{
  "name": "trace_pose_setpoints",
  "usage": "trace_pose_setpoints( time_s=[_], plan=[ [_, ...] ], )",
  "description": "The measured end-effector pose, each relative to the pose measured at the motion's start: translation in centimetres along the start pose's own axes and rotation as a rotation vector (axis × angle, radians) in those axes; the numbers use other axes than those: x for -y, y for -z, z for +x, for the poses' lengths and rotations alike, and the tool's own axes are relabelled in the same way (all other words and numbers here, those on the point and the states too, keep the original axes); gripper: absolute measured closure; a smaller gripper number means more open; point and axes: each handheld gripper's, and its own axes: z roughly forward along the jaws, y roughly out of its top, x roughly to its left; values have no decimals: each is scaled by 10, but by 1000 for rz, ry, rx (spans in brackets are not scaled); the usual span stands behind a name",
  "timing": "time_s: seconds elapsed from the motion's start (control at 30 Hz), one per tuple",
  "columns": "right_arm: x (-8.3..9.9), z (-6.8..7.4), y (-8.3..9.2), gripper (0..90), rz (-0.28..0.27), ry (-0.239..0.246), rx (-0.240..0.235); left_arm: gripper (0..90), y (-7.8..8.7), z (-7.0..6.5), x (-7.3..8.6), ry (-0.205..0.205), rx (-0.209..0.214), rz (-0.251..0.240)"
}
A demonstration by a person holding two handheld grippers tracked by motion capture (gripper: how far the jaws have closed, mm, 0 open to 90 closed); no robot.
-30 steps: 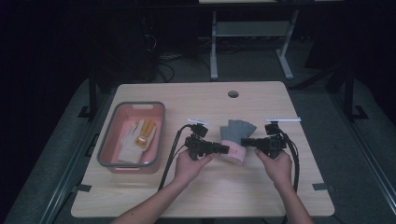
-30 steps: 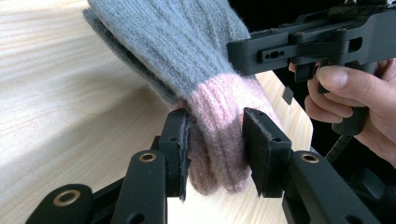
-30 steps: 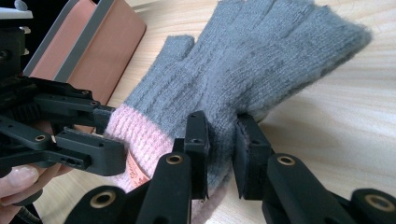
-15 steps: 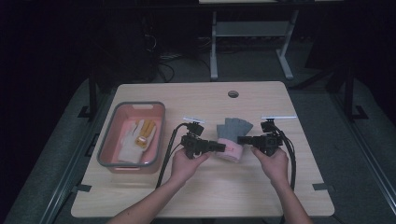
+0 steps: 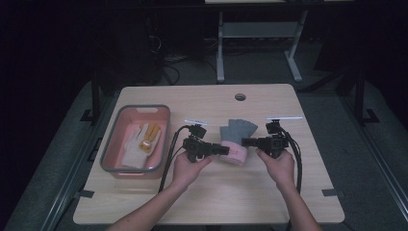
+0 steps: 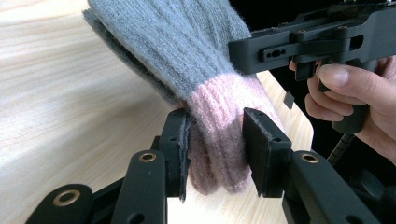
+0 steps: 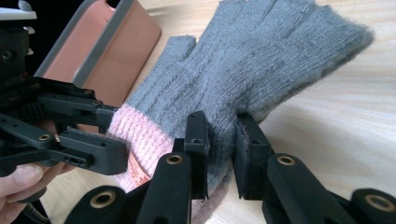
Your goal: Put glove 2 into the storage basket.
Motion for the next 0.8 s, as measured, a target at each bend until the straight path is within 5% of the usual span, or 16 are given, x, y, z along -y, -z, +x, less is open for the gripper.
trace_pose_setpoints(
  time_s=[0.8],
  plan=[
    [-21,29,-19,770,-1,28,-62,620,41,10,-3,-11,-28,-57]
  ],
)
